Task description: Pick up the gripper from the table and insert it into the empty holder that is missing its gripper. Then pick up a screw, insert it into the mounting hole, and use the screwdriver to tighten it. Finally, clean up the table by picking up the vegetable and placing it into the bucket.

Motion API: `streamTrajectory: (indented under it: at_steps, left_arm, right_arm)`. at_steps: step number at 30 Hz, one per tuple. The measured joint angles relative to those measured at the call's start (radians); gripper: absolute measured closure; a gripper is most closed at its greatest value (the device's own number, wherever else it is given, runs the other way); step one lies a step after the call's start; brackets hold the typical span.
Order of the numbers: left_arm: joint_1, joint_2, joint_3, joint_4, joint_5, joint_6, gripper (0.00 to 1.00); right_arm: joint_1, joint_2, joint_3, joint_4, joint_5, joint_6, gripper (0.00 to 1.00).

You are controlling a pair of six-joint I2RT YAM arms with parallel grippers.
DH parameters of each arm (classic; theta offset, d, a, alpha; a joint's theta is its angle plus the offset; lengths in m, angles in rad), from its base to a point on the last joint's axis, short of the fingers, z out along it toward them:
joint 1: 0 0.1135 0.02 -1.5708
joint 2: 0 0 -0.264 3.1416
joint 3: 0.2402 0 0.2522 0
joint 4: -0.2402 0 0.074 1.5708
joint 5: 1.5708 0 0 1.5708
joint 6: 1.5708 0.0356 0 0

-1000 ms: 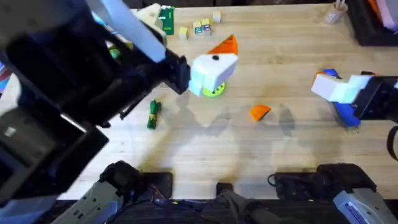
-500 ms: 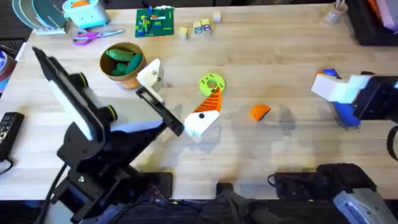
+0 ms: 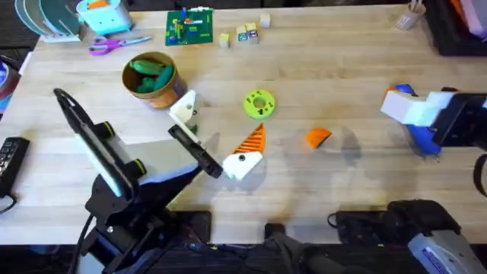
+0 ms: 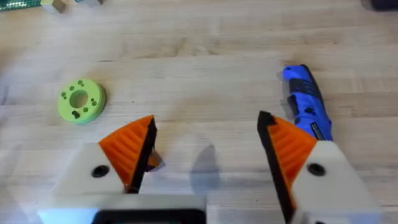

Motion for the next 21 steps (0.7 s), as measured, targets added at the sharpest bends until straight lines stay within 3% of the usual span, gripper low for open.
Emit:
streamTrajectory:
  at_steps: [5,21]
  left_arm:
    - [0.000,0.000,0.000,-0.154,0.013,-0.001,0.007]
    - [0.000,0.002,0.000,-0.155,0.016,-0.001,0.009]
  right_arm:
    - [0.000,0.000,0.000,0.000,0.000,0.000,0.011]
    - [0.000,0.000,0.000,0.000,0.000,0.000,0.010]
